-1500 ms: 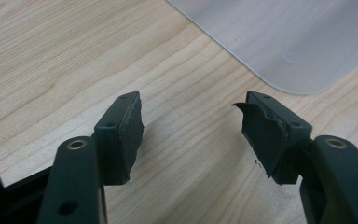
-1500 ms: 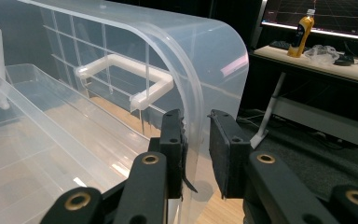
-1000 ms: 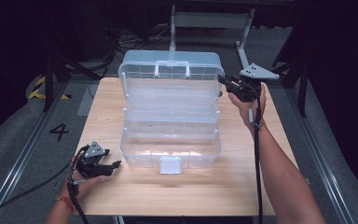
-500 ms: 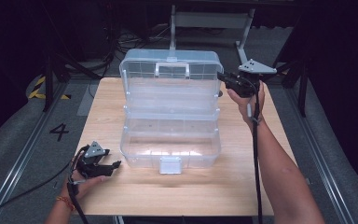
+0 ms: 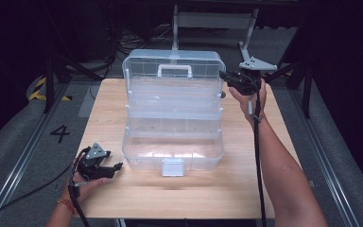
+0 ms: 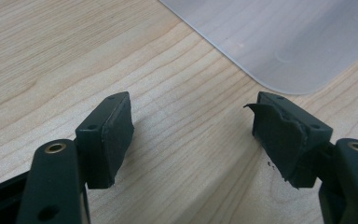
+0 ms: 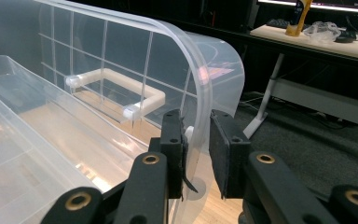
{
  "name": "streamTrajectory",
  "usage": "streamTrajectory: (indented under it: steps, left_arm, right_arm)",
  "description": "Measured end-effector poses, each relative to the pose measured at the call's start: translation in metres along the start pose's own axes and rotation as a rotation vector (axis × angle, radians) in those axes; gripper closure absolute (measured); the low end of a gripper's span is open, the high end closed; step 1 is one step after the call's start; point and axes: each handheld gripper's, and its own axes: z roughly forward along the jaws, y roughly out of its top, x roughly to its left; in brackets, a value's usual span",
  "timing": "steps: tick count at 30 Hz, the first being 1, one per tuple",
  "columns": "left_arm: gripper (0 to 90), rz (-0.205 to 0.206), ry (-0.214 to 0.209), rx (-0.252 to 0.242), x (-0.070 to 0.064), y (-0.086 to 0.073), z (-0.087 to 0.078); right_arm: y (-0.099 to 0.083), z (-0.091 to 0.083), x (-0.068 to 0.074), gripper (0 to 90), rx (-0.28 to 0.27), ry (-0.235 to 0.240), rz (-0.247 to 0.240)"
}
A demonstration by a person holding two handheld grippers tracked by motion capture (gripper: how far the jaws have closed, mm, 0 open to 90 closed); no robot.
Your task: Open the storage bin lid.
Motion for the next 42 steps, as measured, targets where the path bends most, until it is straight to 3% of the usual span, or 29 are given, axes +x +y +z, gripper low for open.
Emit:
streamTrajectory:
  steps: [21, 33, 42]
  left_arm:
    - [29.3, -0.001, 0.002, -0.005, 0.000, 0.000, 0.000]
    - [29.3, -0.001, 0.001, -0.004, 0.000, 0.000, 0.000]
    - [29.4, -0.001, 0.000, -0.003, 0.000, 0.000, 0.000]
  right_arm:
    - [0.000, 0.019, -0.009, 76.7, 0.033, -0.014, 0.017]
    - [-0.004, 0.031, -0.018, 76.8, 0.041, 0.009, 0.070]
    - [-0.006, 0.037, -0.022, 76.4, 0.049, 0.008, 0.079]
